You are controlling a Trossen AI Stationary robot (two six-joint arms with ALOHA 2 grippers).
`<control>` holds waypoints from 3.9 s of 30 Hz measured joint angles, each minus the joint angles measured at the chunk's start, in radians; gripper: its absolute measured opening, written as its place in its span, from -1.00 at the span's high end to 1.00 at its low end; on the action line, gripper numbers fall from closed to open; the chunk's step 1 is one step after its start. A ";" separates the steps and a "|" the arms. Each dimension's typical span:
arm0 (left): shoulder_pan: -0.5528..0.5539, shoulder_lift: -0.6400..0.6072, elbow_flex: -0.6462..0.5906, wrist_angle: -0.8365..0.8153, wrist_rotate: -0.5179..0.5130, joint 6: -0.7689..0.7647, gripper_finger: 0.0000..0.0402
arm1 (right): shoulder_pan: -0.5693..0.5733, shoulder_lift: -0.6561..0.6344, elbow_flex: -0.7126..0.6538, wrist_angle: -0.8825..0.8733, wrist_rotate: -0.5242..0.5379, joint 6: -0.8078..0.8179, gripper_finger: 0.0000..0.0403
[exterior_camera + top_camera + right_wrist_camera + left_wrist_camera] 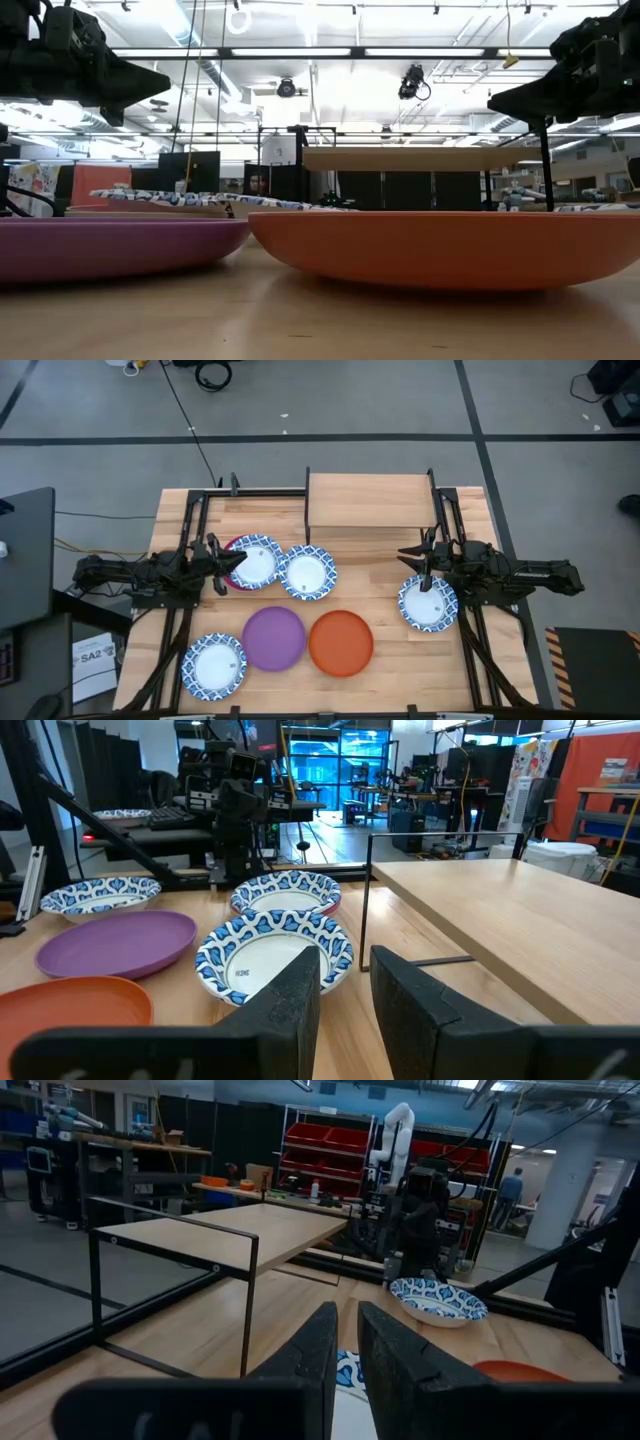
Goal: Place and stack plates onto a shelf
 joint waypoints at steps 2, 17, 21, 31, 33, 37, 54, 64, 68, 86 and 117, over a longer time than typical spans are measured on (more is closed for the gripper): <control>0.000 0.000 0.000 0.000 0.000 0.000 0.76 | 0.000 0.000 0.000 0.000 0.000 0.000 0.51; 0.000 0.000 0.000 0.000 0.000 0.000 0.76 | 0.000 0.000 0.000 0.021 -0.002 0.083 0.50; 0.000 0.000 0.000 0.000 0.000 0.000 0.76 | 0.000 0.000 0.000 0.021 -0.002 0.083 0.42; 0.000 0.000 0.000 0.000 0.000 0.000 0.76 | 0.000 0.000 0.000 0.021 -0.002 0.111 -0.12; 0.000 0.000 0.000 0.000 0.000 0.000 0.76 | 0.000 0.000 0.000 0.021 -0.002 0.136 -0.26; 0.000 0.000 0.000 0.000 0.000 0.000 0.76 | 0.000 0.000 0.000 0.021 -0.003 0.139 -0.53; 0.000 0.000 0.000 0.000 0.000 0.000 0.76 | 0.008 0.000 0.022 0.342 -0.160 0.445 -0.78; 0.000 0.000 0.000 0.000 0.000 0.000 0.76 | 0.087 0.144 0.246 0.280 -0.128 0.347 -0.73; 0.000 0.000 0.000 0.000 0.000 0.000 0.76 | 0.117 0.287 0.383 0.096 -0.096 0.341 -0.73; 0.000 0.000 0.000 0.000 0.000 0.000 0.76 | 0.204 0.767 0.887 -0.695 -0.017 0.443 -0.73; 0.000 0.000 0.000 0.000 0.000 0.000 0.76 | 0.204 1.193 0.888 -1.110 0.023 0.011 -0.73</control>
